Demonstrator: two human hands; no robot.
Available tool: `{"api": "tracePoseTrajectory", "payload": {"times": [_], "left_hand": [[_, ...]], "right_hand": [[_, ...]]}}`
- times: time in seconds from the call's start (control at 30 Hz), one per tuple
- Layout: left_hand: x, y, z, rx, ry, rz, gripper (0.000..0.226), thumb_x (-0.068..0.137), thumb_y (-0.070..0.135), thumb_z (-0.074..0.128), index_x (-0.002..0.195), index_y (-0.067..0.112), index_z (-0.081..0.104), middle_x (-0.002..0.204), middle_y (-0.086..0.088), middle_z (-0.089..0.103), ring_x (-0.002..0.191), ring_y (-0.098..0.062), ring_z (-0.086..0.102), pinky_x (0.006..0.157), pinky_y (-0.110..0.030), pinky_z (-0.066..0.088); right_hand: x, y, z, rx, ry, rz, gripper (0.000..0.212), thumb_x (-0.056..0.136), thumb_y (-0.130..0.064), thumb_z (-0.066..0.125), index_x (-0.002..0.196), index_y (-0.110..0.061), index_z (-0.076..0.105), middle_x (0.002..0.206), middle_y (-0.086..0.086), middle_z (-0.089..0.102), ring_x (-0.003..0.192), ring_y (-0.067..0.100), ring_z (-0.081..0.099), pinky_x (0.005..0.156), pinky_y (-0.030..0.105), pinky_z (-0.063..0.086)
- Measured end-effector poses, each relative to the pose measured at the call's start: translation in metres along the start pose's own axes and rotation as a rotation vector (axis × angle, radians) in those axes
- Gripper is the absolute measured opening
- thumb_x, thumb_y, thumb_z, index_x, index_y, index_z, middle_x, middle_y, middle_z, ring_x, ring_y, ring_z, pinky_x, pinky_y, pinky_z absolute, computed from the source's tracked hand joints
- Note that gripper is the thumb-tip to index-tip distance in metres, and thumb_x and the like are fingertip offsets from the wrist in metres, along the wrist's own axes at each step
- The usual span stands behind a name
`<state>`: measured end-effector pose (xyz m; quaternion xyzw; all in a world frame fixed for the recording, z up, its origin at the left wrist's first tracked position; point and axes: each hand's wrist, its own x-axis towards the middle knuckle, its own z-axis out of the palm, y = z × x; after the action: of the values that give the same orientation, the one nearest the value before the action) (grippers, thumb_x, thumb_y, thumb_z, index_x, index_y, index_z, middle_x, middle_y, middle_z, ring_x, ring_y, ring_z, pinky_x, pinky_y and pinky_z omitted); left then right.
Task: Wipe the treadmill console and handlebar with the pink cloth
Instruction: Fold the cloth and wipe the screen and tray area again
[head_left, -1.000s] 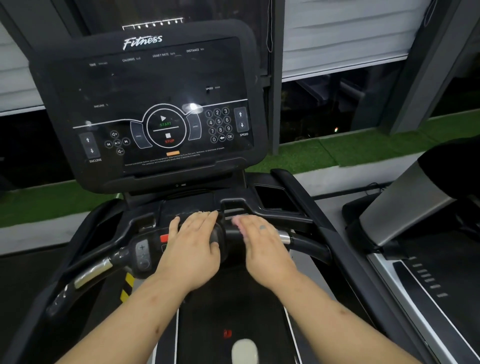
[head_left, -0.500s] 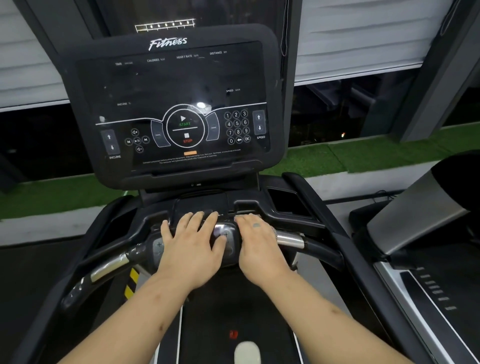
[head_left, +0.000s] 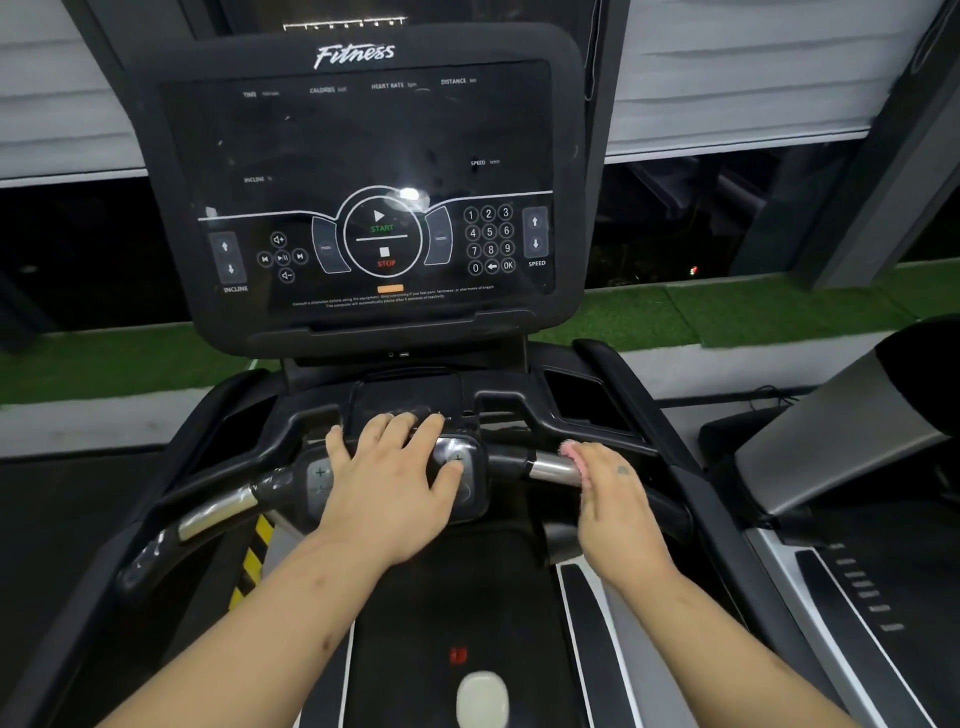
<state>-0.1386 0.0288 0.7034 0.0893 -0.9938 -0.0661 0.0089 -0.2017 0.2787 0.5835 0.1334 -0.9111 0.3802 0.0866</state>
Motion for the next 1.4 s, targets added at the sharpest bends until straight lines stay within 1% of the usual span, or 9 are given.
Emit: {"api": "tracePoseTrajectory", "payload": {"times": [0.1,0.2,0.37,0.53,0.83,0.97,1.2,1.33,1.4], "left_hand": [[0.0,-0.001,-0.001,0.006,-0.004,0.002,0.063,0.103,0.061,0.028,0.161,0.039,0.02,0.167,0.007,0.026,0.156,-0.02,0.013,0.125,-0.062,-0.002],[0.001,-0.001,-0.001,0.009,-0.012,0.006,0.062,0.103,0.061,0.029,0.161,0.039,0.02,0.166,0.008,0.026,0.156,-0.019,0.013,0.125,-0.062,-0.001],[0.0,0.001,-0.003,0.019,-0.013,-0.008,0.063,0.104,0.06,0.029,0.162,0.04,0.018,0.167,0.008,0.026,0.156,-0.019,0.014,0.126,-0.061,-0.001],[0.0,0.001,-0.003,0.033,-0.014,-0.003,0.062,0.104,0.061,0.028,0.161,0.04,0.018,0.167,0.008,0.026,0.156,-0.018,0.014,0.126,-0.06,0.001],[-0.001,0.002,-0.003,0.053,-0.025,-0.024,0.064,0.103,0.061,0.031,0.162,0.041,0.016,0.168,0.008,0.024,0.157,-0.018,0.012,0.126,-0.061,0.001],[-0.001,0.001,-0.004,0.033,-0.037,-0.018,0.065,0.103,0.06,0.032,0.163,0.04,0.015,0.17,0.008,0.02,0.158,-0.017,0.009,0.126,-0.059,-0.002],[-0.003,-0.011,-0.017,-0.068,-0.058,0.041,0.062,0.106,0.053,0.037,0.163,0.039,0.019,0.17,0.012,0.02,0.158,-0.012,0.009,0.129,-0.052,-0.002],[-0.006,-0.028,-0.03,-0.2,0.008,0.075,0.059,0.107,0.044,0.044,0.162,0.035,0.027,0.167,0.012,0.029,0.154,-0.01,0.02,0.13,-0.039,0.01],[-0.007,-0.044,-0.037,-0.253,0.067,0.06,0.058,0.105,0.04,0.049,0.16,0.031,0.032,0.164,0.01,0.035,0.152,-0.012,0.027,0.128,-0.035,0.018]], "right_hand": [[0.009,-0.034,0.014,-0.024,-0.001,-0.072,0.049,0.098,-0.003,0.045,0.14,-0.026,0.056,0.139,-0.007,0.056,0.134,0.015,0.048,0.115,0.048,0.04],[0.021,-0.068,0.03,-0.045,-0.077,-0.167,0.053,0.09,-0.007,0.043,0.139,-0.023,0.056,0.139,-0.005,0.057,0.133,0.017,0.049,0.113,0.046,0.041],[0.023,-0.057,0.025,-0.059,-0.123,-0.218,0.052,0.099,-0.006,0.048,0.145,-0.029,0.05,0.142,-0.011,0.054,0.136,0.011,0.047,0.115,0.041,0.04],[0.008,-0.005,-0.009,0.039,-0.078,-0.028,0.045,0.104,-0.008,0.045,0.14,-0.034,0.055,0.137,-0.016,0.055,0.133,0.006,0.047,0.117,0.04,0.04],[-0.006,0.041,-0.03,0.143,-0.061,0.129,0.038,0.11,-0.022,0.037,0.135,-0.041,0.058,0.134,-0.019,0.056,0.127,0.003,0.052,0.114,0.039,0.045],[-0.002,0.019,-0.02,0.19,0.015,0.262,0.035,0.108,-0.022,0.039,0.127,-0.039,0.062,0.128,-0.013,0.058,0.119,0.006,0.054,0.111,0.042,0.048],[0.013,-0.05,0.0,0.216,-0.065,0.149,0.033,0.106,-0.03,0.037,0.122,-0.047,0.06,0.126,-0.019,0.06,0.119,0.001,0.056,0.109,0.035,0.048],[0.035,-0.11,0.003,0.364,-0.12,0.211,0.025,0.11,-0.031,0.038,0.119,-0.046,0.056,0.113,-0.009,0.068,0.103,0.012,0.063,0.095,0.032,0.05],[0.044,-0.134,0.002,0.39,-0.099,0.232,0.027,0.111,-0.032,0.037,0.125,-0.041,0.058,0.11,0.002,0.068,0.105,0.019,0.064,0.094,0.035,0.05]]}}
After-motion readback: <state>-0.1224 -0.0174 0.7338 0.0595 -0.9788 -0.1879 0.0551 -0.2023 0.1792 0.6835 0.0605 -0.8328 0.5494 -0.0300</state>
